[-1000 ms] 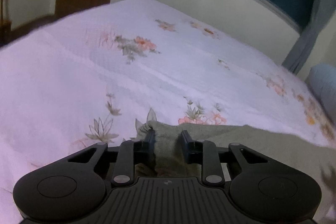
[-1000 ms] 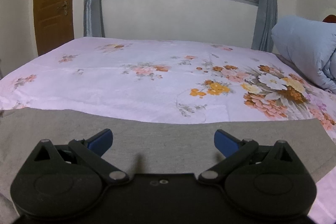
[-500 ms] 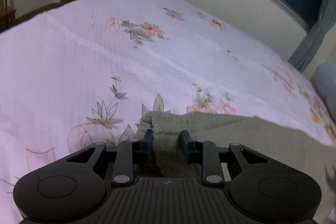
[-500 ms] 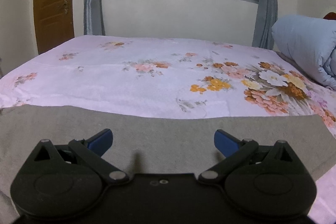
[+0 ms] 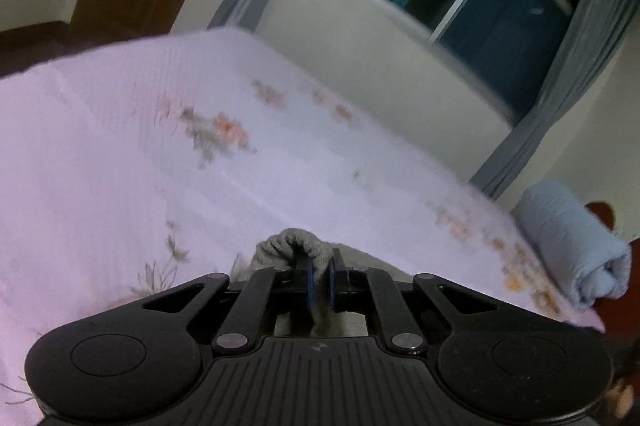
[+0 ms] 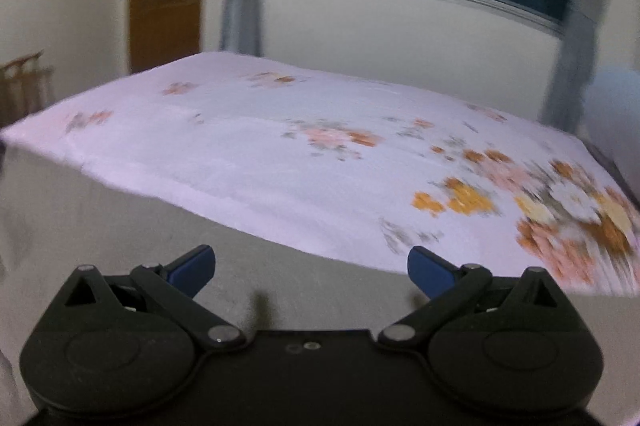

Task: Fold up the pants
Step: 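Grasp the pant leg hem with the right gripper while the left gripper holds the waistband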

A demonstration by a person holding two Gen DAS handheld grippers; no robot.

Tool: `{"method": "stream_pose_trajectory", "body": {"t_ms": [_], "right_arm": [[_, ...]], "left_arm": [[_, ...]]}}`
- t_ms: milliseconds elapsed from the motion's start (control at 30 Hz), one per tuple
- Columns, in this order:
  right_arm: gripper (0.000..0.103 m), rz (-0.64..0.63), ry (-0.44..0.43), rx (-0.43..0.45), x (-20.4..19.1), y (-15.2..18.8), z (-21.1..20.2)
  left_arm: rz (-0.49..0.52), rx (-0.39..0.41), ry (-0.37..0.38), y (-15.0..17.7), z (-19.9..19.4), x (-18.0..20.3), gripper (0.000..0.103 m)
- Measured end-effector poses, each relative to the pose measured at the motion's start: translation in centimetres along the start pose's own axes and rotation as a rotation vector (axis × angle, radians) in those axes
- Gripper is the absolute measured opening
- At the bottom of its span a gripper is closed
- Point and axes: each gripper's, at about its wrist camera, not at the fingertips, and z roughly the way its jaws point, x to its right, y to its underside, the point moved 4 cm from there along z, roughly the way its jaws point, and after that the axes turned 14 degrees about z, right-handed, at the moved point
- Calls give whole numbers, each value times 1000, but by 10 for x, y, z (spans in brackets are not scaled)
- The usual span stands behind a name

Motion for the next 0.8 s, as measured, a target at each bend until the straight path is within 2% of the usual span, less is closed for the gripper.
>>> {"method": "stream_pose_trajectory", "body": {"t_ms": [167,400,600,800], "right_arm": [[86,-96,-89,-46,-6,-1,17],[76,-211,-122,-118,1,5,39],[69,-245,-169,-142,6,10,48],[67,-361,-231,-192,1,4,59]], "left_arm": [[13,96,47,-12,-30,12,7],[1,188,67,-13,-53,10,7],[10,175,56,-14,-49,11,7],[28,138,53,-15,-48,12,7]]}}
